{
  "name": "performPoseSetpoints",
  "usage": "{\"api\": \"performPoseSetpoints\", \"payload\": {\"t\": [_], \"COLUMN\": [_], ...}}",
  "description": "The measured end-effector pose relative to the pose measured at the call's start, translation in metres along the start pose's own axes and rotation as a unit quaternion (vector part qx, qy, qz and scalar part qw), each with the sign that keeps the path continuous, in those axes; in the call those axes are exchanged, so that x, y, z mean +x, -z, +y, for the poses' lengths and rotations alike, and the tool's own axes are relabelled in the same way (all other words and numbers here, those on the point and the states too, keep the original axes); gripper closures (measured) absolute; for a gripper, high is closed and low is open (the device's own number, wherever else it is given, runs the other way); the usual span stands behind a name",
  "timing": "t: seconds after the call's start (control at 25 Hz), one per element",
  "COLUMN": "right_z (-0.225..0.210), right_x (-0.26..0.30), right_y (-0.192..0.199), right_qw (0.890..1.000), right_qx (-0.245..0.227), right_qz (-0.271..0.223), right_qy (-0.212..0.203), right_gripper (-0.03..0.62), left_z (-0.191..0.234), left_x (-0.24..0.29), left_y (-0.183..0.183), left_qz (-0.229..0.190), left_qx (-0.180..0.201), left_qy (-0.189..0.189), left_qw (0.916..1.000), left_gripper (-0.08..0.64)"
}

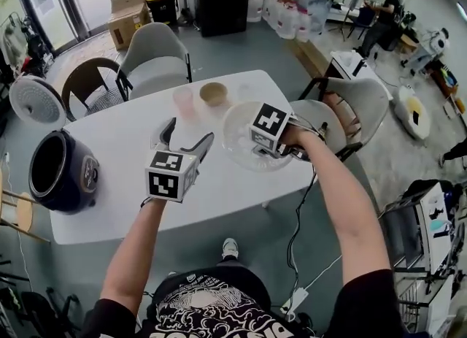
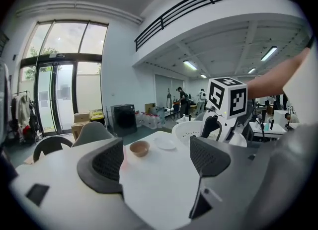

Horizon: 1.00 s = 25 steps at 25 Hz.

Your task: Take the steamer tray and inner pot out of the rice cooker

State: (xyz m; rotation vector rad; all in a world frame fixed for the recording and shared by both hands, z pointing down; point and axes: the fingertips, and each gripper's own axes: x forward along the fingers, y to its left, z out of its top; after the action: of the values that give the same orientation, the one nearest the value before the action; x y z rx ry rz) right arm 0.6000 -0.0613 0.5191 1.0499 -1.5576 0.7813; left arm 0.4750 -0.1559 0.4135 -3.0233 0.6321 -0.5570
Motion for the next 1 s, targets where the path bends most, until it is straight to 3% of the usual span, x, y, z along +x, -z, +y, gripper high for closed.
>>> {"api": "performPoseSetpoints", "payload": {"t": [0.32, 0.52, 0.72, 1.0], "right_z": [-0.066, -0.099, -0.103, -0.119], "right_x": [0.091, 0.129, 0.151, 0.158], "right_y": [0.051, 0.062, 0.062, 0.075], "right_qw": [0.999, 0.999, 0.998, 0.997], "right_qx": [-0.013, -0.007, -0.015, -0.028], "right_qz": [0.018, 0.034, 0.038, 0.065], "right_qy": [-0.033, -0.030, -0.049, 0.000], "right_gripper": [0.298, 0.298, 0.296, 0.295], "left_z": [-0.044, -0.039, -0.029, -0.032], "left_x": [0.097, 0.125, 0.133, 0.139], "left_y": [0.023, 0.037, 0.050, 0.056], "left_qz": [0.047, 0.070, 0.086, 0.091], "left_qx": [-0.021, -0.027, -0.037, -0.044], "left_qy": [-0.007, -0.015, -0.025, -0.027], "left_qw": [0.9987, 0.9971, 0.9953, 0.9945], "left_gripper": [0.152, 0.152, 0.152, 0.152]}}
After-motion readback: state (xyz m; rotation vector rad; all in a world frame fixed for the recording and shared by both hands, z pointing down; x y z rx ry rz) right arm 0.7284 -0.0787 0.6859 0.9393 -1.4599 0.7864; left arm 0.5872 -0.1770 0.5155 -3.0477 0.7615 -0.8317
